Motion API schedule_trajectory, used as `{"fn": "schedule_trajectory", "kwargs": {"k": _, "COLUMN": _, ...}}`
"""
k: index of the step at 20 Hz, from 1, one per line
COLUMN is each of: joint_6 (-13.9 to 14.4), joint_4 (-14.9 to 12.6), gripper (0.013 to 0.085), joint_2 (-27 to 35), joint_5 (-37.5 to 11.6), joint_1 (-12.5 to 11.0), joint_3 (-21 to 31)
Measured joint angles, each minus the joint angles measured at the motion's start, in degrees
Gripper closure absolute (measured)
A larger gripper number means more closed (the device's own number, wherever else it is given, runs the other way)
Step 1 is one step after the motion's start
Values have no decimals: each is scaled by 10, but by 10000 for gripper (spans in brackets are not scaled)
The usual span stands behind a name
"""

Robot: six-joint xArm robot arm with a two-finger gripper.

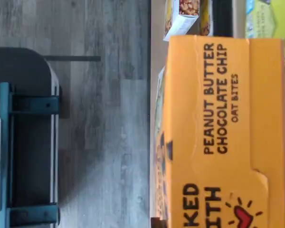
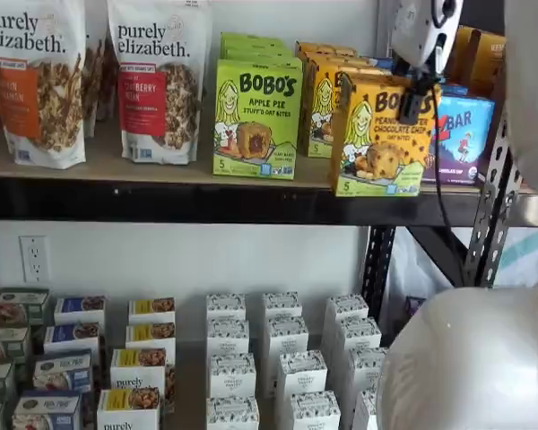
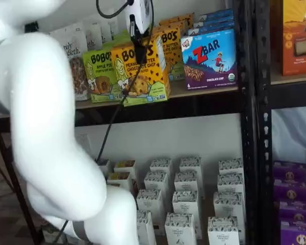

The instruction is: Pick up the orange box on the top shelf, the fifth box from the left

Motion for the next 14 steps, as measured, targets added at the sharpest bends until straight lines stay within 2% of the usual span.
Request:
{"fn": "schedule_trajectory", "kwargs": {"k": 8, "joint_6": -36, "joint_4": -27, "gripper": 810, "joint_2": -97, "joint_5": 16, "joint_1": -30, "joint_3": 90}}
{"fn": "schedule_trajectory", "kwargs": {"k": 14, "joint_6": -65, "joint_4": -29, "gripper": 810, "joint_2": -143, "joint_5": 23, "joint_1": -59, "joint_3": 139}}
